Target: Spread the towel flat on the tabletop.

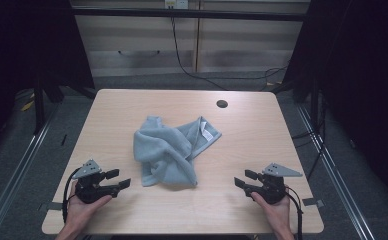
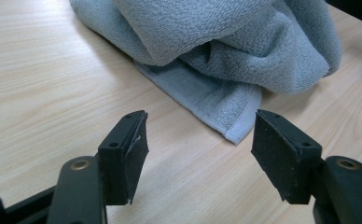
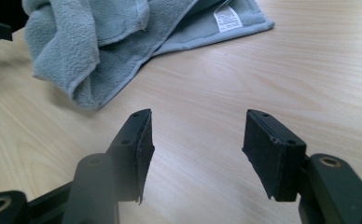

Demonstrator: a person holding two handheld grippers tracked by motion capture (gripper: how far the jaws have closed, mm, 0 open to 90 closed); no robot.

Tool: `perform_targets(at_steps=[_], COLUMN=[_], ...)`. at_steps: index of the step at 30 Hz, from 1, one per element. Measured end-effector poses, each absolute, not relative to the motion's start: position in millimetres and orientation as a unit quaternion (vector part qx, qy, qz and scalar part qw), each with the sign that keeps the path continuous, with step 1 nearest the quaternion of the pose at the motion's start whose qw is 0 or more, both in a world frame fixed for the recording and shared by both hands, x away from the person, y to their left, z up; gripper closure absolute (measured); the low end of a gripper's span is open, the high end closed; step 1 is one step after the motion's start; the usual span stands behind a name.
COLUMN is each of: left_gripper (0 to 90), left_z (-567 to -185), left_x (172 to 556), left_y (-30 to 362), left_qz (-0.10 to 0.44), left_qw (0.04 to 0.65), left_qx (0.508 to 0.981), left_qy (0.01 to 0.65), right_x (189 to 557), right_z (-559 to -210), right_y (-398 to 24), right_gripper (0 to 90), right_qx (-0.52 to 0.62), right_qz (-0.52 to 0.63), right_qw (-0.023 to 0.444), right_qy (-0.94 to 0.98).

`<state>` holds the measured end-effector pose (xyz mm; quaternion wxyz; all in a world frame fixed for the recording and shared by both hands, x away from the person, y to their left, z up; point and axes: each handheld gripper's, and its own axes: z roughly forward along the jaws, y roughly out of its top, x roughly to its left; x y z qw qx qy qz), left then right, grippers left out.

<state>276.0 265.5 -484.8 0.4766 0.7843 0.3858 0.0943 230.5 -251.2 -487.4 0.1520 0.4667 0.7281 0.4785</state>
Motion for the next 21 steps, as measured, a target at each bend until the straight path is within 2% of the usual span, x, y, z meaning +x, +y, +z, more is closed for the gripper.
perform_targets(at_steps=[6,8,15,16,19,21], left_gripper=[37.4,44.9,54.0,57.6,57.5,53.8], left_z=[-486,-487,-482,-480,-473,-468], left_x=[277,277,273,274,284,296], left_y=[261,259,243,238,223,208], left_qz=[0.091,0.084,0.071,0.067,0.065,0.075], left_qw=[0.468,0.468,0.474,0.474,0.476,0.467], left_qx=[0.794,0.797,0.81,0.814,0.82,0.826], left_qy=[0.377,0.371,0.339,0.329,0.312,0.307], right_x=[229,232,240,241,245,257], right_z=[-487,-486,-479,-474,-469,-465], right_y=[-248,-245,-216,-206,-199,-183], right_gripper=[42.7,42.9,47.1,48.0,49.6,48.8], right_qx=[0.458,0.457,0.425,0.411,0.399,0.383], right_qz=[0.486,0.489,0.496,0.494,0.499,0.495], right_qw=[0.139,0.135,0.119,0.117,0.112,0.105], right_qy=[0.731,0.73,0.748,0.757,0.761,0.773])
